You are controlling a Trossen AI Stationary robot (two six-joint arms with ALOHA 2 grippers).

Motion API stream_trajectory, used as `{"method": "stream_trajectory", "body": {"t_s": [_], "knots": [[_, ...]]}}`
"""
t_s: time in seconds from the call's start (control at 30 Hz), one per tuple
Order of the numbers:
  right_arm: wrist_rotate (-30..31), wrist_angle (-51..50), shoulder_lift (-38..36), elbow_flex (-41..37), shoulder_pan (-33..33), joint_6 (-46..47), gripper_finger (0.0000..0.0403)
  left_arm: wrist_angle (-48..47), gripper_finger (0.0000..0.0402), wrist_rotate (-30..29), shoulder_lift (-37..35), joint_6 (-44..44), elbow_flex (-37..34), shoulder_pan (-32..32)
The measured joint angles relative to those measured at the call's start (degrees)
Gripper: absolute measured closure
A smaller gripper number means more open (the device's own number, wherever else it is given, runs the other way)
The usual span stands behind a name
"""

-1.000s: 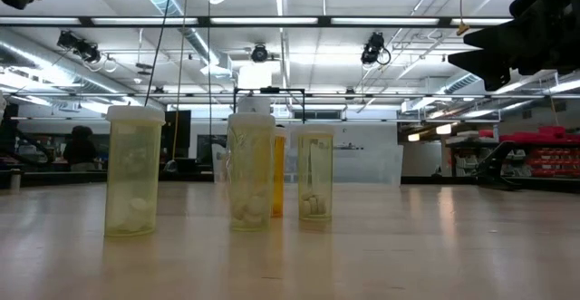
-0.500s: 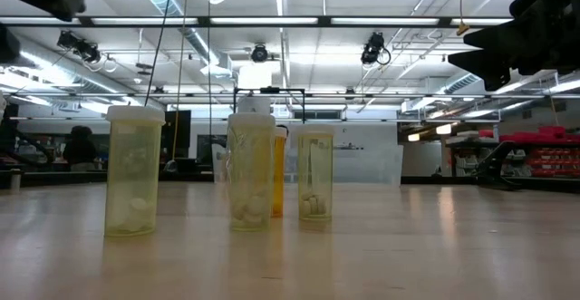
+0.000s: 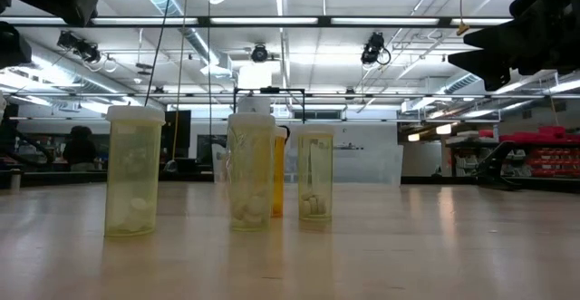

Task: Pick and place medicine bottles into bin by pill shape (circle, oval)
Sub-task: Put the large orange pill bottle into the left transparent bin

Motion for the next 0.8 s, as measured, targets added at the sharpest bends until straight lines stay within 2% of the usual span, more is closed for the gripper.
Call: {"method": "stream_trajectory", "body": {"t_s": [0.17,0.37,0.63,0.8], "knots": [[0.00,0.02,0.00,0.01,0.01,-0.01,0.0148,-0.05,0.0146,0.90,0.00,0.56,0.00,0.08],[0.00,0.02,0.00,0.00,0.02,-0.01,0.0148,-0.04,0.0187,4.13,-0.04,8.13,0.00,1.67],[0.00,0.02,0.00,0.00,0.02,-0.02,0.0148,-0.42,0.0170,6.58,-0.04,15.10,0.02,6.15],[0.00,0.04,0.00,0.00,0.02,-0.01,0.0148,-2.44,0.0179,7.52,-0.28,21.29,0.17,9.61]]}}
